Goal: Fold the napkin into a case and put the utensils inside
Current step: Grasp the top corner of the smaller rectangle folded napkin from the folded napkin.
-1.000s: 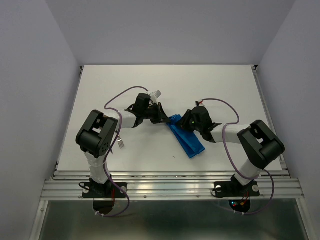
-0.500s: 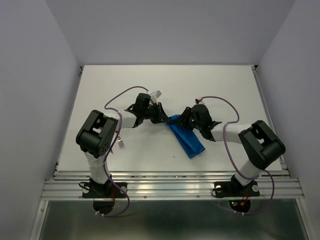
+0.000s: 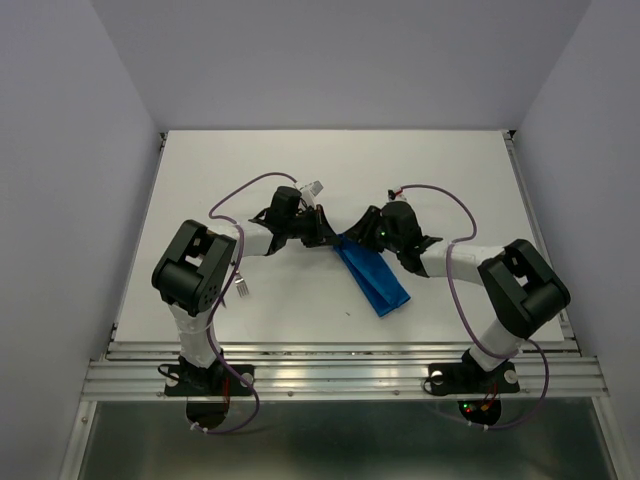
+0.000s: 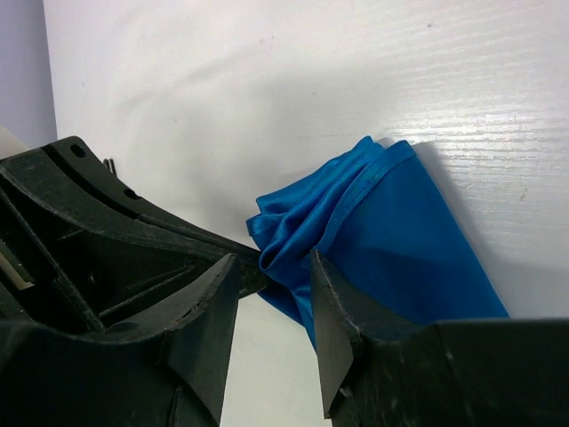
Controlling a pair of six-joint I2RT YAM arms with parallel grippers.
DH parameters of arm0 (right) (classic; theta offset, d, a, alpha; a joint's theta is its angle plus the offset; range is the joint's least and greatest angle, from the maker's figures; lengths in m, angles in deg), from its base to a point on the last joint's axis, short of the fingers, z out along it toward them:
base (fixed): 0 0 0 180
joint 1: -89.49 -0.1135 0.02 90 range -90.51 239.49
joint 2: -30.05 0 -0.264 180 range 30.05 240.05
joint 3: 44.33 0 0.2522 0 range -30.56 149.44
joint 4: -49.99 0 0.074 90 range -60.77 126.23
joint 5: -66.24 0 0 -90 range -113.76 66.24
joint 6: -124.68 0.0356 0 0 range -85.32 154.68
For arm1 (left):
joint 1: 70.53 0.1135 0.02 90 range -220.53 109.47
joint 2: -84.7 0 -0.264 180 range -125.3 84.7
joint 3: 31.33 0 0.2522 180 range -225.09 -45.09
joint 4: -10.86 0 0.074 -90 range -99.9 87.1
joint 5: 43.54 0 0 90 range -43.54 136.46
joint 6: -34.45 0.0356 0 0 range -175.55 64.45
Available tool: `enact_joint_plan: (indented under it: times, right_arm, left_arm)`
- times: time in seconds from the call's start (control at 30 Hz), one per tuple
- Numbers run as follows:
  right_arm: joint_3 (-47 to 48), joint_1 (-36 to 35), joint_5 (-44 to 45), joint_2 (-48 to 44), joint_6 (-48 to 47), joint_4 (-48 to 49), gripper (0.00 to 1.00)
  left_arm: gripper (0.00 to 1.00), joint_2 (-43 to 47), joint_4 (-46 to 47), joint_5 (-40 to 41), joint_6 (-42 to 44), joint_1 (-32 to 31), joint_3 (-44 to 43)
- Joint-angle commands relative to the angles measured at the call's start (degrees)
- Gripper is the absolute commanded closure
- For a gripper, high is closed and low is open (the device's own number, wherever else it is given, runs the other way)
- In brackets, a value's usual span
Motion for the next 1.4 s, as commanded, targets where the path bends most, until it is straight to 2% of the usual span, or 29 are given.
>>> enact_joint_plan:
  times: [0.0,0.2,0.33,0.6,0.63,0.7,0.83,0.9,1.07,1.37]
  right_arm:
    - [1.33,-0.01,0.13,-0.24,-0.62,0.84,0.57]
    - [1.41,-0.01,0.31,-0.42,-0.62,0.84,0.55]
    - [1.59,-0.01,-0.48,-0.06,-0.62,1.28,0.46]
    - [2.29,-0.01,-0.66,2.22,-0.97,0.49,0.46]
    - [2.38,-0.01,-1.09,2.57,-1.06,0.58,0.45]
    - [2.55,-0.01,-1.97,3.45,-0.89,0.84,0.35]
    - [2.55,-0.01,-2.76,4.24,-0.53,2.5,0.33]
    - [2.99,-0.01,-3.38,5.03,-0.45,2.6,0.34]
    - [3.26,-0.01,-4.61,6.18,0.26,3.83,0.46]
    - [2.99,-0.01,-4.44,5.65,0.61,4.09,0.6]
  left_arm:
    - [1.0,1.54,2.19,-1.69,0.14,-0.05,-0.45]
    - [1.0,0.93,2.19,-2.04,0.05,-0.05,-0.81]
    - [1.0,1.1,2.28,-2.04,0.05,-0.05,-0.63]
    - [1.0,0.93,2.19,-2.04,0.05,-0.05,-0.63]
    - [1.0,0.84,2.19,-2.04,0.05,-0.05,-0.72]
    - [1.0,0.93,2.28,-2.04,0.05,-0.05,-0.63]
    - [1.0,0.84,2.19,-2.04,0.05,-0.05,-0.63]
    - [1.0,0.93,2.28,-2.04,0.05,-0.05,-0.63]
    - [1.0,0.84,2.28,-2.04,0.05,-0.05,-0.63]
    - [1.0,0.57,2.37,-2.22,0.05,-0.05,-0.63]
